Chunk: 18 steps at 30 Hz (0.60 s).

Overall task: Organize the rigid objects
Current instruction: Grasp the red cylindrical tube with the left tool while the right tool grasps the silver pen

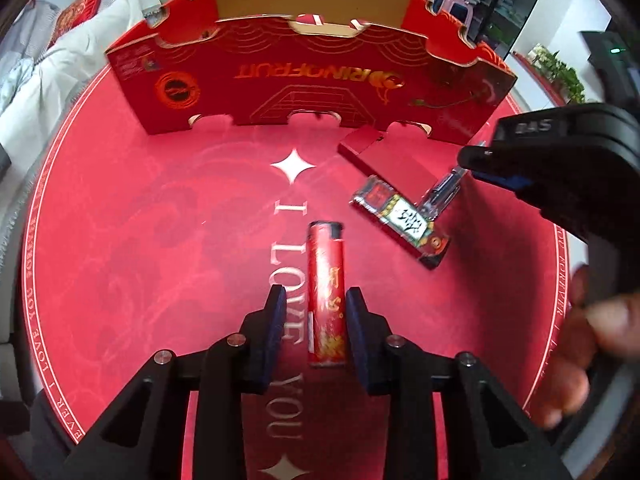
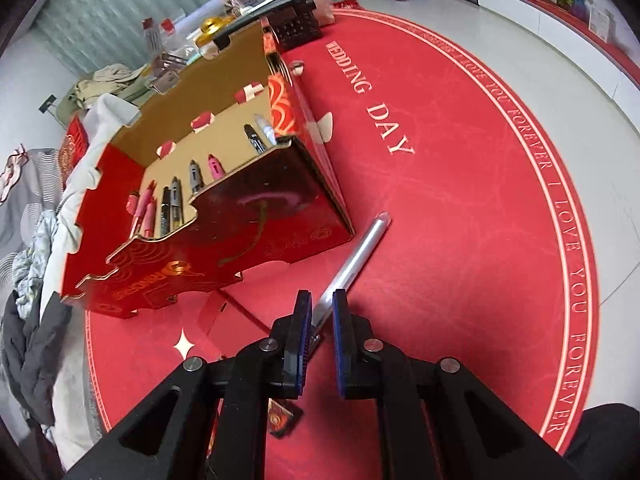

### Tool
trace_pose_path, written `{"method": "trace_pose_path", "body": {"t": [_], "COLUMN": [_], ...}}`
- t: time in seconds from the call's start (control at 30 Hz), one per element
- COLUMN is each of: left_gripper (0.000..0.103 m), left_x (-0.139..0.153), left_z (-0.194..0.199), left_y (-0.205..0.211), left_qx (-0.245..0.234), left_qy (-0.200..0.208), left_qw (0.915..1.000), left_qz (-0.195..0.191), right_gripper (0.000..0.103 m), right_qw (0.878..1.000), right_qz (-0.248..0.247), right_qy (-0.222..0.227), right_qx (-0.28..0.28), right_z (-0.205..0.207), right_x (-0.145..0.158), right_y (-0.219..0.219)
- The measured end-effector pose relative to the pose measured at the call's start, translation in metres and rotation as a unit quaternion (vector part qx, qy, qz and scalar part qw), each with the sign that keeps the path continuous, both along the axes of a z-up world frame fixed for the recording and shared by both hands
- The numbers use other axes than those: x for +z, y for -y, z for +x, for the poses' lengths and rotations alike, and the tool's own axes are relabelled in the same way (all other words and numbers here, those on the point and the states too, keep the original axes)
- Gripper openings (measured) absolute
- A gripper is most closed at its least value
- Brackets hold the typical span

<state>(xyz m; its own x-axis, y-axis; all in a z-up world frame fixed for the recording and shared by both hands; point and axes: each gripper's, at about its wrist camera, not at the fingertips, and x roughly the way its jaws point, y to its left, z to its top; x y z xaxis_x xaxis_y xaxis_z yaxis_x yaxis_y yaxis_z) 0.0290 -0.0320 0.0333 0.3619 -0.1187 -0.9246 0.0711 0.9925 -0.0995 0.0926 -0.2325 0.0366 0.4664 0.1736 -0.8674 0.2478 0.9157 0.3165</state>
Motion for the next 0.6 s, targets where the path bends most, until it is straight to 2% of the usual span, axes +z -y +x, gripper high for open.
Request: {"method": "trace_pose_path", "body": {"t": [0.1,0.17,0.37,0.6], "left_gripper": [0.034,0.034,0.034,0.034], "left_x": [0.000,-0.001,-0.002,0.000], "left_z": [-0.007,-0.009,-0.018,-0.016], "left_y": [-0.006,-0.005,0.000,-0.001], "left_qx": [-0.014,-0.025,-0.041,-0.046], "left_qy": [0.008,0.014,0.025,0.028], "left_qw": [0.9998,0.9993,0.9983,0.9980], "left_qz": [0.012,0.022,0.033,0.032], "right_gripper": [0.011,0.017,0.019,0.019], "right_qw": [0.999,0.998,0.994,0.995], "right_qz": [-0.042,-0.069,-0.109,-0.100], "right_qy": [0.004,-0.001,0.010,0.013], "right_qx": [-0.006,-0.007,0.001,0.021], "right_z": [0.003,0.007,0.004,-0.018], "right_x": [-0.002,-0.003,-0.004,-0.002], "right_y": [-0.009,-0.015,-0.023,-0.006]}}
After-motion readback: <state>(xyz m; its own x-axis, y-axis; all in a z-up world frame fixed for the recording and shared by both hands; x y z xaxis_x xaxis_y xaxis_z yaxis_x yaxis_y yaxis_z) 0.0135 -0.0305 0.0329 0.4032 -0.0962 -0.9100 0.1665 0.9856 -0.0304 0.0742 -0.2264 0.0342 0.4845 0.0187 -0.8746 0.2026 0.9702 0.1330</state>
